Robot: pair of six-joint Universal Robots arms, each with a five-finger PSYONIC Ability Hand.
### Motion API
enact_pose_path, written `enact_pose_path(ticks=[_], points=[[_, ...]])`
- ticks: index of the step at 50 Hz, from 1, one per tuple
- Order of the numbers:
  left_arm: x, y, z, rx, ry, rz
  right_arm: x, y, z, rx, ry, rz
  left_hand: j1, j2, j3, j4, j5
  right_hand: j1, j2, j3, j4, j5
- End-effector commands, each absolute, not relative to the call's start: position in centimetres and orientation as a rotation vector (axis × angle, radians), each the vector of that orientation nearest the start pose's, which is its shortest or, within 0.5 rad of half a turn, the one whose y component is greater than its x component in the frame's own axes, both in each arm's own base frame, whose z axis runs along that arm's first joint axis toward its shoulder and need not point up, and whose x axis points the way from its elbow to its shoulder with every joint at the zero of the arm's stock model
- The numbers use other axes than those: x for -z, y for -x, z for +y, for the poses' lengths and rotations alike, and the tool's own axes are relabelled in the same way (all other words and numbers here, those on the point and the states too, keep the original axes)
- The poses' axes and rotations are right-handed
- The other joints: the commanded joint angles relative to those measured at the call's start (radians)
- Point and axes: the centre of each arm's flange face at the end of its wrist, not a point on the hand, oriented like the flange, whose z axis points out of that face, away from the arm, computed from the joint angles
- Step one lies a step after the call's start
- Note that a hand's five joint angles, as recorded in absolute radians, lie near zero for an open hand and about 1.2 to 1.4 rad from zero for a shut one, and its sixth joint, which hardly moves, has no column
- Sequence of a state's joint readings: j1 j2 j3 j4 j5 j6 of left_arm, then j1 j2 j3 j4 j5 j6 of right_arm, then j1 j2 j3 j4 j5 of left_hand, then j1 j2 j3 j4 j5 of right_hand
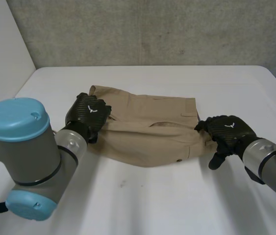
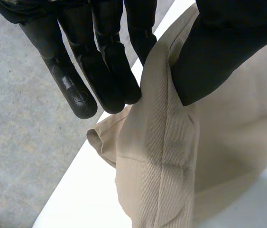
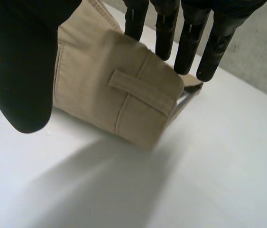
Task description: Fold the shorts.
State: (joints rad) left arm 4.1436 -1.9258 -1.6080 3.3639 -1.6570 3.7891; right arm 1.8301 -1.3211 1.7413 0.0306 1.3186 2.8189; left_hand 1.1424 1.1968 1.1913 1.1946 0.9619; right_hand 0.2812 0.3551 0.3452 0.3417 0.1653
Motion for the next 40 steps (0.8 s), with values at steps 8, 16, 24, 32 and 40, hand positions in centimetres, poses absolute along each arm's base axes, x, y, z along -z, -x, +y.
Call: enact_pose_path(ticks=[8,16,24,32,40], points=[[-19.6,29.8,-23.4,1.932,-1.267,1.966,-19.7,-20.8,-26.5,1.541,0.826,2.36,0.254,0.199,0.205,0.202,0.26,0.068,-0.006,0.004,0.007,0.009],[-19.2,30.1,-22.4,1.917,-1.305,1.978,-21.4,-21.3,-27.9,1.63,0.833,2.305,0.254,0.199,0.205,0.202,0.26,0.138,0.064,0.074,0.078,0.08],[-18.8,30.0,-22.0,1.898,-1.319,1.989,-23.6,-21.5,-29.2,1.735,0.81,2.251,0.254,0.199,0.205,0.202,0.26,0.358,0.284,0.294,0.298,0.3],[-18.6,30.0,-22.0,1.892,-1.322,1.992,-25.9,-21.7,-30.2,1.804,0.745,2.183,0.254,0.199,0.205,0.202,0.26,0.36,0.286,0.296,0.3,0.302],[-18.7,30.0,-22.1,1.895,-1.315,1.992,-25.1,-21.7,-29.6,1.746,0.746,2.222,0.254,0.199,0.205,0.202,0.26,0.121,0.047,0.057,0.06,0.062]])
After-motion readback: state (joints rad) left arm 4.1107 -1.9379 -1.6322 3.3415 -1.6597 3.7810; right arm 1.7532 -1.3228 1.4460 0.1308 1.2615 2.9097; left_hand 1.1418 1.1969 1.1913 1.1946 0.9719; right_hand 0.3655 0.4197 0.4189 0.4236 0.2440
